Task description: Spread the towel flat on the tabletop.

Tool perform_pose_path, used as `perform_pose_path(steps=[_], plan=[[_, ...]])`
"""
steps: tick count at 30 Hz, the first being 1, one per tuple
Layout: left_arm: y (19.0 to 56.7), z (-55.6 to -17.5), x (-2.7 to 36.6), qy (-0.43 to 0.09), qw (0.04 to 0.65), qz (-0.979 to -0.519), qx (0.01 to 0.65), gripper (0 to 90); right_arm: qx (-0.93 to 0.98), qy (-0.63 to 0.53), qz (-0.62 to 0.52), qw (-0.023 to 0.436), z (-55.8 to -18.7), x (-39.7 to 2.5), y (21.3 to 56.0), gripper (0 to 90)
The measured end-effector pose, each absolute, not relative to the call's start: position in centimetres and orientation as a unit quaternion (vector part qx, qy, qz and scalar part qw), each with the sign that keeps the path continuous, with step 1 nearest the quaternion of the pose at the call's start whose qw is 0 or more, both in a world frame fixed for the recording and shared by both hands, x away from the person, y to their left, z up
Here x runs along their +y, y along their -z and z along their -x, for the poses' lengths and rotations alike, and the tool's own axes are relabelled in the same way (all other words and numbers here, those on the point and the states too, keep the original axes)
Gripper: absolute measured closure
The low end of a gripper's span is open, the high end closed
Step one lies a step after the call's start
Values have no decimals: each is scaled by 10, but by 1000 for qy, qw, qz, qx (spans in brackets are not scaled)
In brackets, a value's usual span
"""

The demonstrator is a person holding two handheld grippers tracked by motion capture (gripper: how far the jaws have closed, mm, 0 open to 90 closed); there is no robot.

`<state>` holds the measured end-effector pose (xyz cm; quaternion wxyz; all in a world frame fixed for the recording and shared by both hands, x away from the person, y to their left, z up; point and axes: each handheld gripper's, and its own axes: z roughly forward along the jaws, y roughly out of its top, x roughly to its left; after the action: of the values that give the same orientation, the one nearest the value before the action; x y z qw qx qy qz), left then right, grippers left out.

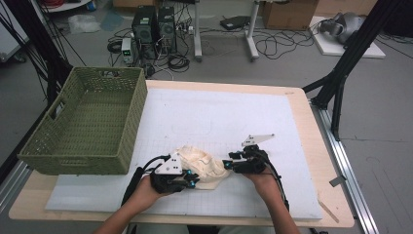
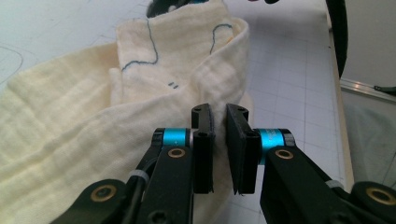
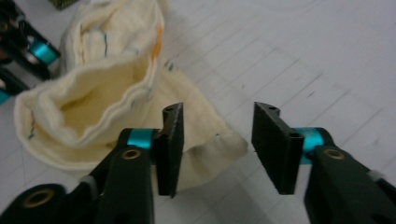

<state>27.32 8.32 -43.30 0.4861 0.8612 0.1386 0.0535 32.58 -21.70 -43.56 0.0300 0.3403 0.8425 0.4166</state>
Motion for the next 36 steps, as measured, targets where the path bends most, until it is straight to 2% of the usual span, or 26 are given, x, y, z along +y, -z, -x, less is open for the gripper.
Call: perform_pose_path(steps=[3,4,7,8,12,19,25,36], plan=[[433,-273,83,-52,486,-862,138,806,854,-392,-339,38,-322,-215,443,560],[433,-273,83,-53,485,-862,139,803,854,-392,-341,40,-321,-216,443,593],[433,-274,85,-50,486,-861,144,788,863,-379,-326,71,-315,-216,443,821],[432,-275,87,-49,486,-860,147,779,865,-379,-319,73,-313,-217,443,845],[430,-277,92,-44,491,-855,159,720,860,-379,-325,106,-305,-227,439,859],[414,-289,109,-82,524,-821,210,520,813,-406,-364,203,-291,-267,411,858],[391,-314,107,-100,553,-794,230,513,826,-383,-365,193,-285,-275,415,860],[389,-346,24,-44,522,-831,188,509,814,-419,-357,188,-284,-278,417,855]])
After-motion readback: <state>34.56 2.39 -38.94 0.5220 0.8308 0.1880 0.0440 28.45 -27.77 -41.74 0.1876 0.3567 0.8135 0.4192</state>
